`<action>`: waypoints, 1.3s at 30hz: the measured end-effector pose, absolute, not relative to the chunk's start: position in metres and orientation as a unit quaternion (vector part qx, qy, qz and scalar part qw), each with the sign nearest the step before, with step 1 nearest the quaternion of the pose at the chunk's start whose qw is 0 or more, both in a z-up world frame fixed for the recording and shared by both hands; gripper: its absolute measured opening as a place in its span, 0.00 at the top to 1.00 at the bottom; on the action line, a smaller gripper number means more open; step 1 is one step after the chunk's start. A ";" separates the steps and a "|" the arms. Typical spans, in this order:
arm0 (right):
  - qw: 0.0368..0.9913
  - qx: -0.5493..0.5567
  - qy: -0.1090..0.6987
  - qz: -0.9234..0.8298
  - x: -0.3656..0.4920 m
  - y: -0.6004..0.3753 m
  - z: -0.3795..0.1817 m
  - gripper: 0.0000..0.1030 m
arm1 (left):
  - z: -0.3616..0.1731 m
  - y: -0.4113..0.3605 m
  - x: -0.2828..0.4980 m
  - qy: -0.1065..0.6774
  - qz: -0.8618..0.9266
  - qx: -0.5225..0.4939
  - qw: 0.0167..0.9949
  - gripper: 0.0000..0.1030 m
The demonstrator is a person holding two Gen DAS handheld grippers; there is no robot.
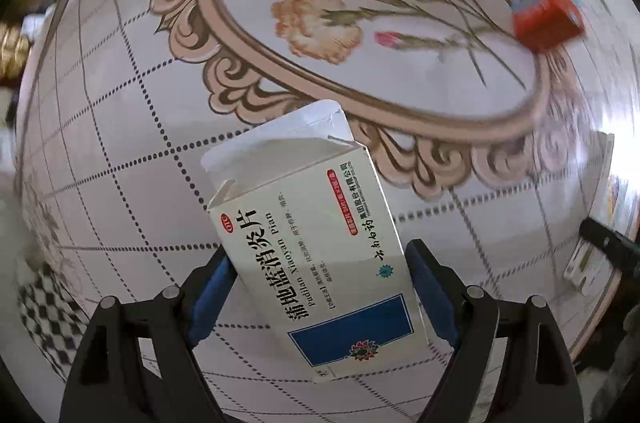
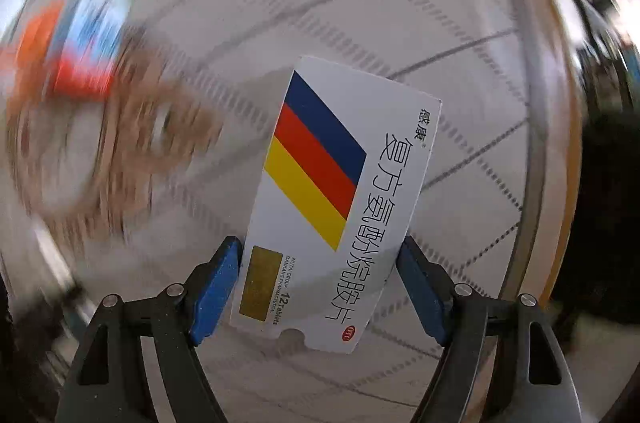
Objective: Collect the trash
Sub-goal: 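Carry both medicine boxes over the bin and open both tools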
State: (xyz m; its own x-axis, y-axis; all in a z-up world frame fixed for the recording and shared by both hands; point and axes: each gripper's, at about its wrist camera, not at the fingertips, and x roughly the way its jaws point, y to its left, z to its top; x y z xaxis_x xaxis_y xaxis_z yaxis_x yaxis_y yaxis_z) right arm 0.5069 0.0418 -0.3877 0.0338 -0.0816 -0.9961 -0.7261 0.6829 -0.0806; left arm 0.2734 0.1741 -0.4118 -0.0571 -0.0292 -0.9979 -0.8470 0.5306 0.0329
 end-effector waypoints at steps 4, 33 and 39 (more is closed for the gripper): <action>0.628 -0.357 0.637 0.271 0.479 0.034 -0.392 0.22 | -0.421 0.169 0.293 0.653 0.327 -0.325 0.600 0.19; 0.656 -0.301 0.645 0.251 0.506 0.023 -0.390 0.26 | -0.421 0.171 0.252 0.615 0.362 -0.405 0.571 0.29; 0.628 -0.353 0.631 0.288 0.475 0.026 -0.395 0.26 | -0.408 0.150 0.279 0.647 0.321 -0.331 0.607 0.29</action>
